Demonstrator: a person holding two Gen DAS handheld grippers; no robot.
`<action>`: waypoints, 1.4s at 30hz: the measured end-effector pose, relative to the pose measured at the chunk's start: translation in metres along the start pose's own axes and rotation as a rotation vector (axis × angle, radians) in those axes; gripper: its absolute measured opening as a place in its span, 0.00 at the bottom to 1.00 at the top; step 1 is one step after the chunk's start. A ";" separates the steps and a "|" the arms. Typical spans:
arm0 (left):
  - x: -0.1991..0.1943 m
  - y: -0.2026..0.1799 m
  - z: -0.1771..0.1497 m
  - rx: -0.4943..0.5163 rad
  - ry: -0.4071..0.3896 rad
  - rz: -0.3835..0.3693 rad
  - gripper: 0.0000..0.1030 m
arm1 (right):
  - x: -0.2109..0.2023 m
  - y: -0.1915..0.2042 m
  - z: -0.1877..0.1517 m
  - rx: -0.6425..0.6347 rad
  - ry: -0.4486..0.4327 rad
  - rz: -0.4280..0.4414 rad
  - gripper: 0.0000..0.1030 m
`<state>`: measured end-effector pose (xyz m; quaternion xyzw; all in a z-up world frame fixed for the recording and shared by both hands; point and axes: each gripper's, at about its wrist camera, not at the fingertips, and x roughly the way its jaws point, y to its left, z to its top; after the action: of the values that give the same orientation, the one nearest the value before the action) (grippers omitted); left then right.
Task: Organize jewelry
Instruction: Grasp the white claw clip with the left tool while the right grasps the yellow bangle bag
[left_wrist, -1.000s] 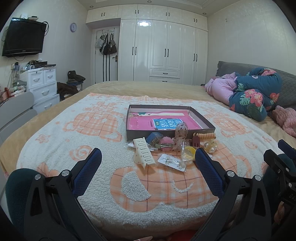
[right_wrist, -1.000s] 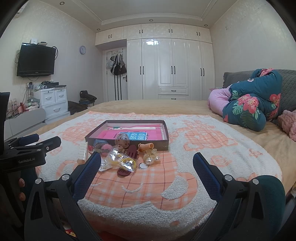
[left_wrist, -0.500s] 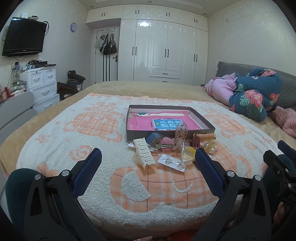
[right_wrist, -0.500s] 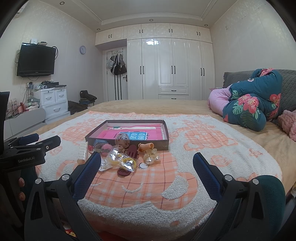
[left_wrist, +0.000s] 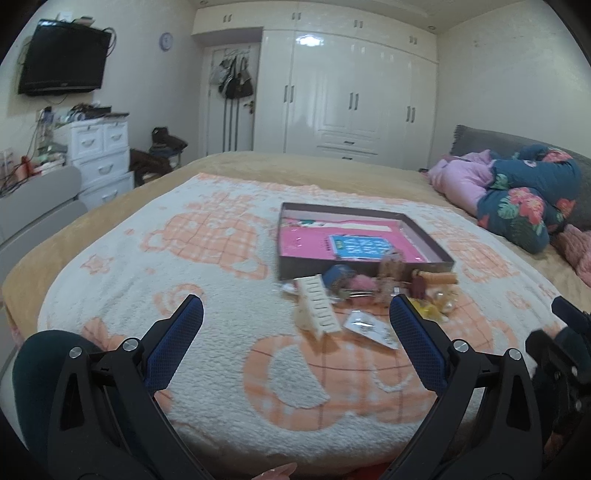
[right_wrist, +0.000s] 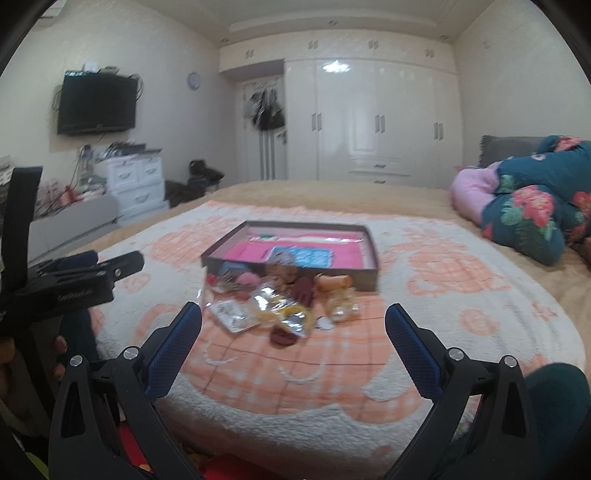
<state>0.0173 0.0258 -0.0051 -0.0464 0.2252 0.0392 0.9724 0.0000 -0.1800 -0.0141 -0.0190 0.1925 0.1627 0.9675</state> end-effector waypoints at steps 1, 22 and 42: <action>0.004 0.004 0.001 -0.012 0.013 0.011 0.90 | 0.004 0.001 0.001 -0.002 0.011 0.013 0.94; 0.096 0.019 0.010 -0.059 0.285 -0.084 0.90 | 0.129 0.006 0.011 -0.178 0.299 0.091 0.93; 0.145 0.002 -0.002 -0.042 0.416 -0.206 0.39 | 0.164 -0.006 0.003 -0.214 0.360 0.185 0.43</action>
<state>0.1463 0.0359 -0.0714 -0.0966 0.4139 -0.0657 0.9028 0.1467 -0.1351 -0.0735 -0.1324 0.3448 0.2641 0.8910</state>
